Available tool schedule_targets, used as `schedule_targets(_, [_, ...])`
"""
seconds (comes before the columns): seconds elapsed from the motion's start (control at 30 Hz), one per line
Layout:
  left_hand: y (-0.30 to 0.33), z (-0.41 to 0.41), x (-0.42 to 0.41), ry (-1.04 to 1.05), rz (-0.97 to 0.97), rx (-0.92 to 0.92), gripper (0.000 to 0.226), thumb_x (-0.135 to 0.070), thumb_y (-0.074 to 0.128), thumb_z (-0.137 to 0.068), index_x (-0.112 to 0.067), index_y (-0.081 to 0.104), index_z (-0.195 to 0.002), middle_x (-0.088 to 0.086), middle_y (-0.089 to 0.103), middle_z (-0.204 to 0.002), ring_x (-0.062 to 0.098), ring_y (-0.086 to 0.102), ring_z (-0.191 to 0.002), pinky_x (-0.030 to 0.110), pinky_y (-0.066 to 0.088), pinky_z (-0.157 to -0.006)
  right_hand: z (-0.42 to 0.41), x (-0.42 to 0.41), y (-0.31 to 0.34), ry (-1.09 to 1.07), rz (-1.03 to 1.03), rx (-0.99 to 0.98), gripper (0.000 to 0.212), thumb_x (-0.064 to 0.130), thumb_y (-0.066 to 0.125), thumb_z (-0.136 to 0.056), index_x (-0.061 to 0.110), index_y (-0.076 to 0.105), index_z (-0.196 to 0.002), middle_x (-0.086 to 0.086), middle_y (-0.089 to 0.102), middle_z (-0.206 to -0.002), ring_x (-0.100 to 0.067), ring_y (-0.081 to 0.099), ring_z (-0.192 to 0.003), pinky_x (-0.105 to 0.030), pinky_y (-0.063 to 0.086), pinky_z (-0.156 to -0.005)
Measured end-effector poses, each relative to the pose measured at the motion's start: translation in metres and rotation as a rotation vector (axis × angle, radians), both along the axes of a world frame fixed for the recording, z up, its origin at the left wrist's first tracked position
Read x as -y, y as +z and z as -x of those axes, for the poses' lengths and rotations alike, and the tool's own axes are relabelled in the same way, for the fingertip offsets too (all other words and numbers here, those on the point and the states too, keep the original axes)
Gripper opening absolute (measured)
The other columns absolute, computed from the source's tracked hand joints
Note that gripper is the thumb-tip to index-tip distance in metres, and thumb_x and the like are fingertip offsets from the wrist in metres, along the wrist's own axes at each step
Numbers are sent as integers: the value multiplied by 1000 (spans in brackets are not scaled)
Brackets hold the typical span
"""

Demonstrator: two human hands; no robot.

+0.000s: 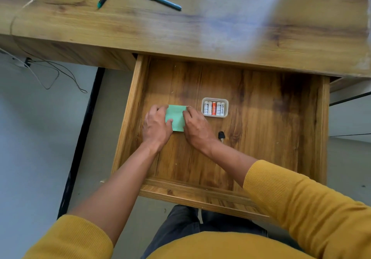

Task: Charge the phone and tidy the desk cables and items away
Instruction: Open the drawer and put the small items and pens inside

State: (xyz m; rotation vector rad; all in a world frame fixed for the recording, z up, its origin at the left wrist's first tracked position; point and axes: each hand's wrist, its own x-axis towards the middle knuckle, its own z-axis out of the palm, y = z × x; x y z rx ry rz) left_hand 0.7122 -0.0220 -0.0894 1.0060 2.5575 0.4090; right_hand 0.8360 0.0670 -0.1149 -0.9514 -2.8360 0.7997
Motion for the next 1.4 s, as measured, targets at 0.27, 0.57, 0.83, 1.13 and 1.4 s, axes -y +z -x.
schedule_targets(0.27, [25, -9, -6, 193, -198, -51, 27, -33, 59, -108, -20, 71, -128, 3, 73, -120, 19, 69, -112, 13, 50, -63, 6, -27, 22, -137, 61, -265, 16, 6, 69, -95, 3, 71, -111, -13, 74, -109, -26, 70, -93, -26, 50, -71])
schedule_targets(0.57, [74, 64, -61, 181, -400, -178, 24, -26, 60, -106, -19, 78, -120, 2, 79, -115, 15, 73, -103, 13, 45, -81, 85, -91, 87, -202, 7, -478, 18, 13, 70, -97, 8, 73, -114, -7, 75, -100, -14, 66, -82, -26, 58, -76])
schedule_targets(0.83, [103, 170, -113, 135, -475, -249, 25, -31, 57, -107, -18, 76, -116, 3, 78, -107, 17, 73, -93, 33, 61, -83, 182, -154, 133, -283, -94, -463, 18, 14, 68, -95, 10, 74, -111, -7, 72, -104, -22, 70, -84, -37, 59, -80])
schedule_targets(1.13, [101, 276, -171, 90, -330, -326, 25, -29, 60, -106, -17, 74, -122, 8, 71, -125, 23, 66, -113, 28, 47, -92, 265, -212, 133, -308, -125, -240, 27, 15, 63, -96, 14, 73, -121, -6, 69, -116, -27, 65, -103, -33, 49, -84])
schedule_targets(1.4, [80, 350, -203, 81, -79, -336, 32, -34, 59, -104, -22, 70, -132, 12, 61, -133, 32, 58, -122, 41, 49, -101, 296, -248, 112, -285, -152, 13, 29, 28, 68, -97, 19, 70, -124, -5, 63, -125, -27, 52, -124, -37, 45, -99])
